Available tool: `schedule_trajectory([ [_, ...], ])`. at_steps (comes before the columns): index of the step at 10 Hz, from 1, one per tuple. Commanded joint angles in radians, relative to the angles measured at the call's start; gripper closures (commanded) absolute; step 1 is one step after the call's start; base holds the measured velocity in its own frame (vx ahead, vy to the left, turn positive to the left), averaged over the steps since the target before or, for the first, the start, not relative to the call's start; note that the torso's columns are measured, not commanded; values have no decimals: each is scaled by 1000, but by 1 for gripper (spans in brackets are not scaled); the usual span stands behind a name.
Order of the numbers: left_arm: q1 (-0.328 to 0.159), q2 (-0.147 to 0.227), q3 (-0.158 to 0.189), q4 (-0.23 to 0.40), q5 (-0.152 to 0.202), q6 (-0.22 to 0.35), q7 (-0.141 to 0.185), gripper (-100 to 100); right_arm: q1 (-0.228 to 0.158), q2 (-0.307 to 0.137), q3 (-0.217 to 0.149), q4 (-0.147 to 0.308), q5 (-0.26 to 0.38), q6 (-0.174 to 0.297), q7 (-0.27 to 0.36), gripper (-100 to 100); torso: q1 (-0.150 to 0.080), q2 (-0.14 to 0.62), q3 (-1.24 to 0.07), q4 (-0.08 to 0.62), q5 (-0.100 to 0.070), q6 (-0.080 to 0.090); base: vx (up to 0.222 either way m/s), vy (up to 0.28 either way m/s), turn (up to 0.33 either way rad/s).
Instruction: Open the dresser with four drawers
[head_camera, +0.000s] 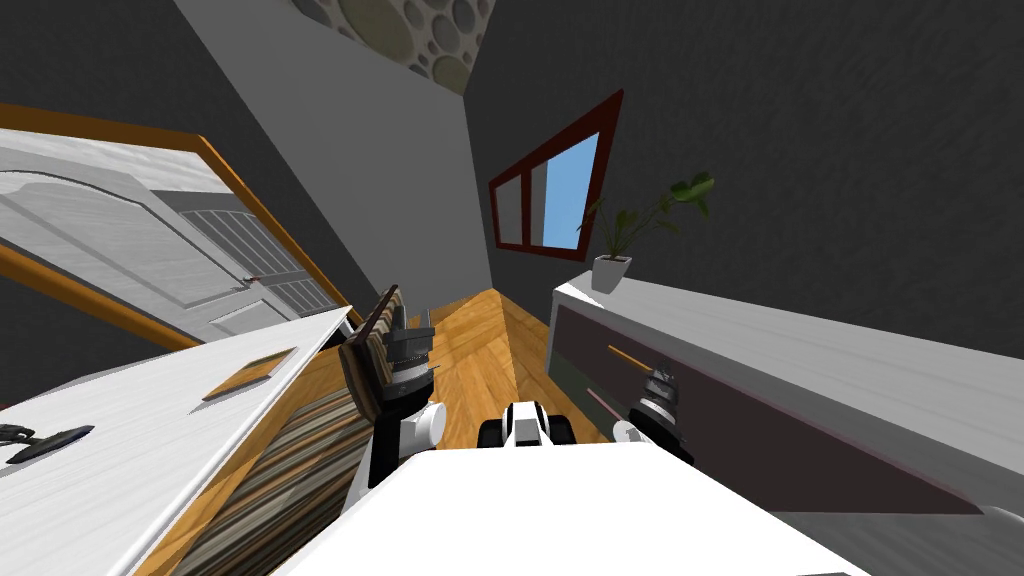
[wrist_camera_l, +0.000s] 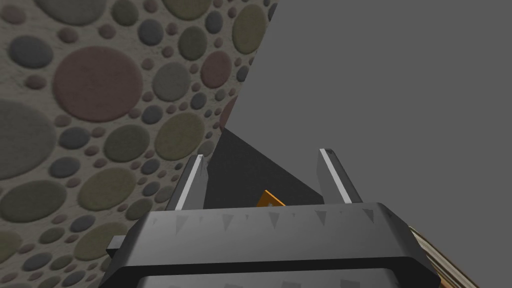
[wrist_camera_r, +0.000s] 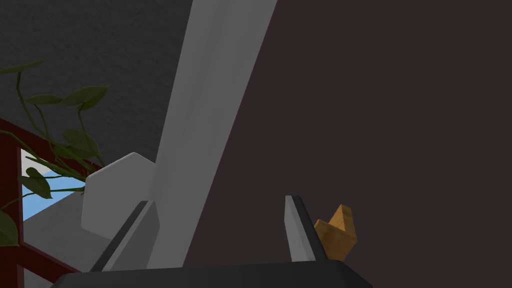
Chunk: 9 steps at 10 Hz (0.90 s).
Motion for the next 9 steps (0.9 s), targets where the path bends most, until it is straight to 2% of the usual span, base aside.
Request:
schedule_trajectory([
  [1,0,0,0,0,0,0,0,0,-3,43,25,20,-14,23,-28,-100,0,1,0,0,0,0,16,-12,100],
  [2,0,0,0,0,0,0,0,0,-5,66,25,31,-24,18,-52,-100,-2,-2,0,-1,-2,-2,20,-16,148],
  [4,0,0,0,0,0,0,0,0,-5,73,25,31,-24,18,-52,-100,-1,-2,-1,0,-1,-1,10,-3,1],
  [5,0,0,0,0,0,0,0,0,-6,104,26,38,-31,14,-71,-100,1,0,0,0,1,0,10,7,40],
  [6,0,0,0,0,0,0,0,0,-6,104,26,38,-31,14,-71,-100,2,1,0,1,2,0,18,1,45],
  [7,0,0,0,0,0,0,0,0,-7,132,26,44,-36,11,-83,-100,1,1,0,1,3,1,18,-4,46],
  [8,0,0,0,0,0,0,0,0,-7,132,26,44,-36,11,-83,-100,2,2,0,2,4,2,9,4,39],
  [9,0,0,0,0,0,0,0,0,-8,123,8,28,-35,-7,-71,-100,2,4,1,2,6,4,-2,15,28],
])
